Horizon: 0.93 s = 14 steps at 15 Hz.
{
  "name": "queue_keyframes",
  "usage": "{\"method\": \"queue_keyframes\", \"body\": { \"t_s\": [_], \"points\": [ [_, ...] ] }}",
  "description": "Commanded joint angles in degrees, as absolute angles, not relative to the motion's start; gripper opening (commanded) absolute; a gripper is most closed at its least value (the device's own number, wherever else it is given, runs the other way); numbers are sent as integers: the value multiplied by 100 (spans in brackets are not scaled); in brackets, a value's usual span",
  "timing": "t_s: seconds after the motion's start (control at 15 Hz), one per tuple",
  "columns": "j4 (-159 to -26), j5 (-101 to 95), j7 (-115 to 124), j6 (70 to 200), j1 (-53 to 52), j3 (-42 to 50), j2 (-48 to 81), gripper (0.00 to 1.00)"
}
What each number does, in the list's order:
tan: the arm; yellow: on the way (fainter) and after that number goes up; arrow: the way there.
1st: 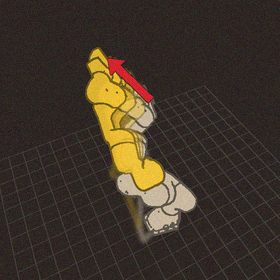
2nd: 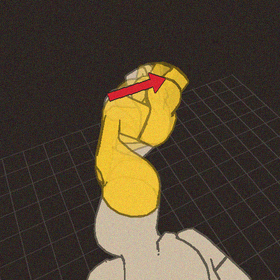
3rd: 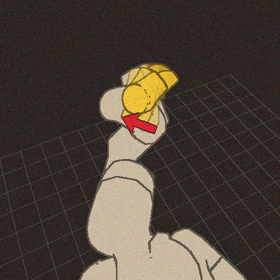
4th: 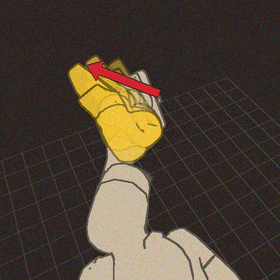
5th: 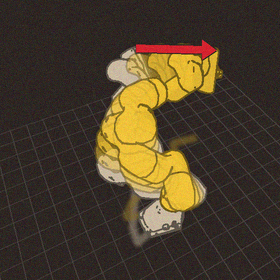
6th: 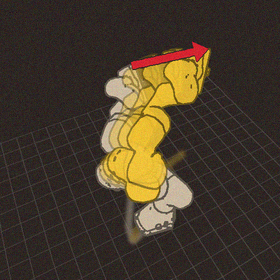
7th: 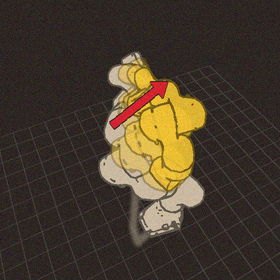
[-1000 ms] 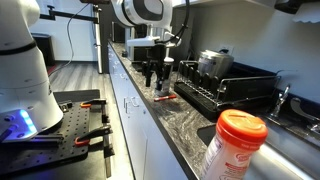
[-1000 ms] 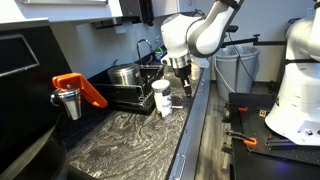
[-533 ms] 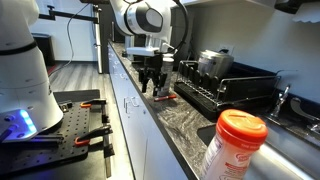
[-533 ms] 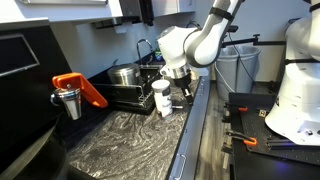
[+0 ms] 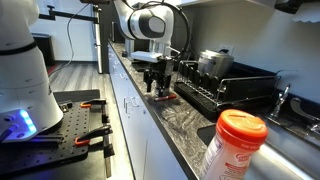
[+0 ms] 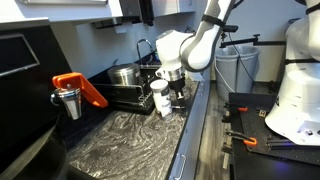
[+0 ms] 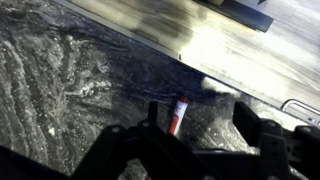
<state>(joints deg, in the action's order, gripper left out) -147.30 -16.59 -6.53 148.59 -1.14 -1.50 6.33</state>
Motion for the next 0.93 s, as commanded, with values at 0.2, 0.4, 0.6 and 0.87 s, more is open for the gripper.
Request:
{"method": "queue_keyframes", "body": {
  "t_s": [0.2,0.4,0.6,0.87],
  "points": [
    [-14919,-1333,-879,14978,-66,-128,122,98],
    [-14898,-1241,-966,15001,-95,-158,141,100],
    [-14854,-1229,-936,15144,-108,-161,289,100],
    [-14867,-1375,-659,15297,-75,-98,349,100]
  ]
}}
